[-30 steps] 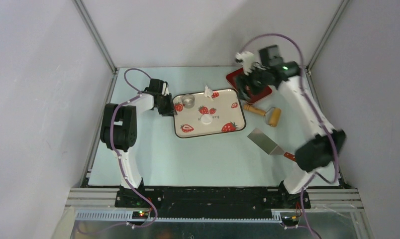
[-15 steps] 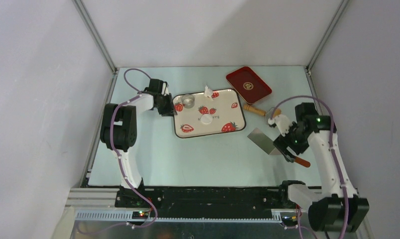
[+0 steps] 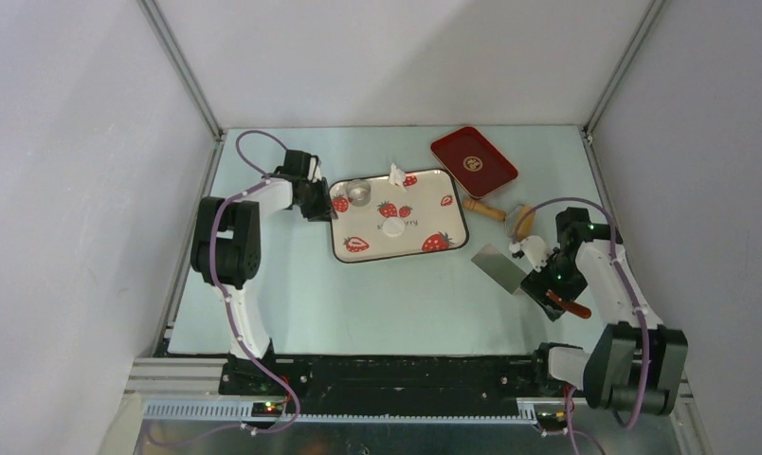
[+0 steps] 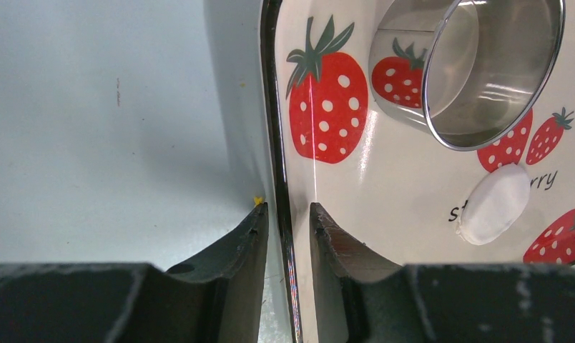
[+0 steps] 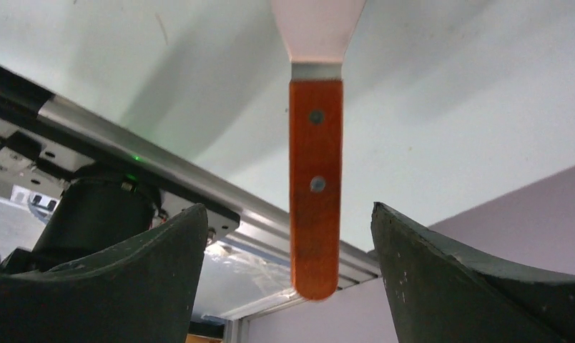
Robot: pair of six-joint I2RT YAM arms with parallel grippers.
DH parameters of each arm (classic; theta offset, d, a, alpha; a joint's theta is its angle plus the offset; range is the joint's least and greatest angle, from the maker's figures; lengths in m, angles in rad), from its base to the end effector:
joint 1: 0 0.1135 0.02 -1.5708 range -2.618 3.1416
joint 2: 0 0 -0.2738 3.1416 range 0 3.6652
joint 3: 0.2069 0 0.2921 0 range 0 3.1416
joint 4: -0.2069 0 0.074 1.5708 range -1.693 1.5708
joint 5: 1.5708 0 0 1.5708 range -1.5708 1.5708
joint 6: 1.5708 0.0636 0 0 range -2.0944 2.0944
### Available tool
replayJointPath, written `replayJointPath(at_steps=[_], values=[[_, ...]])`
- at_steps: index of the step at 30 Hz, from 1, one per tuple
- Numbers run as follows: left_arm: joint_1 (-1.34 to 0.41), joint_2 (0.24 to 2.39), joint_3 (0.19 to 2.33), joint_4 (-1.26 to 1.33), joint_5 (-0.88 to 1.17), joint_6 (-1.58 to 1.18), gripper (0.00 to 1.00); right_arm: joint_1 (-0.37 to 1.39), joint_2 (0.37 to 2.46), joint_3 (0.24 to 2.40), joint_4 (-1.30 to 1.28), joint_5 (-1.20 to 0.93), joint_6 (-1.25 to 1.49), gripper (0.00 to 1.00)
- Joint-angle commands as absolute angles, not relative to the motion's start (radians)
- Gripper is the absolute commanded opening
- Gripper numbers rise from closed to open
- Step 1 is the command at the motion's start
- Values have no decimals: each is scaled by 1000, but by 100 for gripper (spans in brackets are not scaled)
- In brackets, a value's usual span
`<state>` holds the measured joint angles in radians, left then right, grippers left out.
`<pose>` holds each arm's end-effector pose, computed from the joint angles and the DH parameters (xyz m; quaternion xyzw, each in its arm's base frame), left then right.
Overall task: Roll out the dumpling wrappers from the dough
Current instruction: Pick up the spatula from the center of the board.
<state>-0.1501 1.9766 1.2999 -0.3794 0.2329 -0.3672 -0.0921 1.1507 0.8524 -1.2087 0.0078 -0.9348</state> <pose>0.4481 -0.0826 0.1145 -0.0747 0.9581 -0.1733 0.2156 0.2071 -0.0196 0.1995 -0.4087 0.9121 -0.0191 0.0259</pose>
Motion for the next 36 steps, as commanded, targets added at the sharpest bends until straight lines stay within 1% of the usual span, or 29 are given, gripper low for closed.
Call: replayJointPath(at_steps=[1,6,11,18,20,22,23,24,25,26,27,30,33,36], values=[[-146,1997,1297,-420,201,-365,34,-108,1246,842,-1075,-30,-944,86],[-146,1999,1298,-420,204,-364,34,-112,1328,842,-1025,-53,-935,82],[-146,1999,1299,-420,204,-364,34,-121,1370,842,-986,-52,-928,76],[-146,2000,1299,-420,206,-364,34,-123,1416,842,-979,-65,-921,72],[-147,1999,1299,-420,207,-365,34,-122,1425,842,-985,-68,-918,68],[-146,1999,1299,-420,205,-365,34,-119,1430,842,-999,-67,-919,57],[-146,1999,1299,-420,205,-364,34,-117,1428,842,-1012,-65,-923,45],[-146,2000,1299,-420,205,-364,34,-117,1427,842,-1020,-60,-927,38],[-146,1999,1299,-420,204,-365,34,-115,1421,842,-1037,-49,-929,14],[-147,1999,1298,-421,204,-364,34,-115,1417,842,-1045,-42,-929,2],[-147,1999,1299,-422,205,-365,34,-115,1402,842,-1061,-22,-930,0],[-146,2000,1299,-421,205,-365,34,-114,1332,853,-1106,31,-942,0],[-146,2000,1301,-420,205,-365,34,-101,1259,925,-1175,90,-950,0],[-146,2002,1300,-420,205,-366,34,-27,1184,1036,-1232,139,-946,0]])
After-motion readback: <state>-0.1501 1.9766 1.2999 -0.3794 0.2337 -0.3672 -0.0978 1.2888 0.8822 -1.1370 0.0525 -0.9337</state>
